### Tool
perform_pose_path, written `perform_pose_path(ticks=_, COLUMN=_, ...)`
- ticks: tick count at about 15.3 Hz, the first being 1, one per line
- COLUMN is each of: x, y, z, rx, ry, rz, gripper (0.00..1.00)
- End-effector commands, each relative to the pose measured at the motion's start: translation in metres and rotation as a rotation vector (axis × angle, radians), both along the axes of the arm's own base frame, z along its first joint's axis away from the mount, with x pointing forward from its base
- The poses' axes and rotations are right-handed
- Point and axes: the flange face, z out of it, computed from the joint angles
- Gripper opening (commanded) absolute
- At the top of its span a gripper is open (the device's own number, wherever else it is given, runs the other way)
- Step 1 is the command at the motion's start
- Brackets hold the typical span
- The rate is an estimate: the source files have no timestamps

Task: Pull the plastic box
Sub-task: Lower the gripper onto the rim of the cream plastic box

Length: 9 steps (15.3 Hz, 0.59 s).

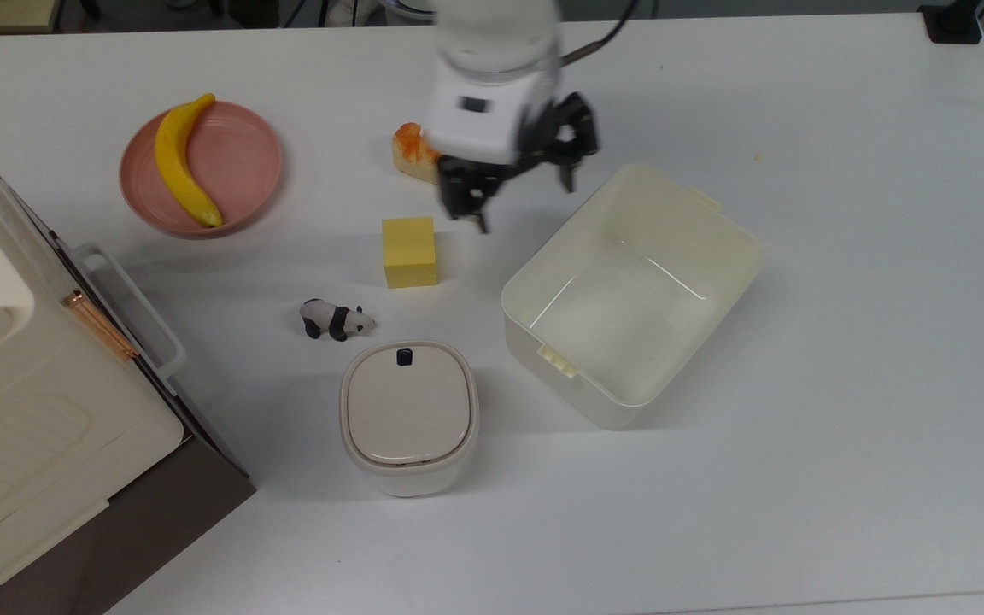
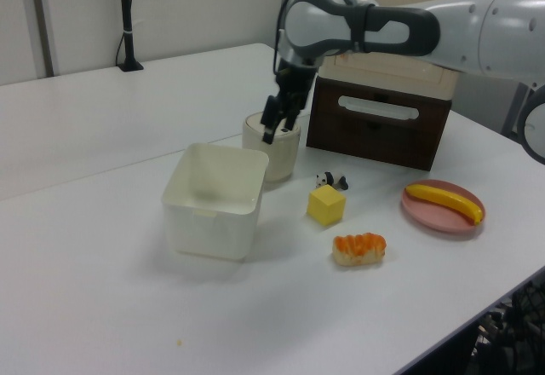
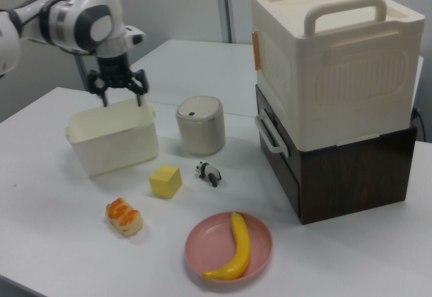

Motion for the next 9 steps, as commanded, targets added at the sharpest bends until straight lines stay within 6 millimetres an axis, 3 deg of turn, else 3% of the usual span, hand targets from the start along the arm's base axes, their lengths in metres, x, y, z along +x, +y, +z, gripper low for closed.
perform_pose_path(ticks=1, x=0.005, y=0.069, z=-0.030, rx=-0.008, ry=-0.001, rz=0.166, gripper=1.00)
perform_pose_path(ticks=4, x=0.013, y=0.086, z=-0.064, rx=-0.017, ry=0.002, rz=0.182, gripper=1.00)
perform_pose_path(ticks=6, x=0.014, y=0.087, z=-0.074, rx=-0.048, ry=0.008, rz=0.201, gripper=1.00)
perform_pose_path(ticks=9, x=0.000, y=0.066, z=-0.082, rx=-0.130, ry=0.118, rz=0.365, gripper=1.00)
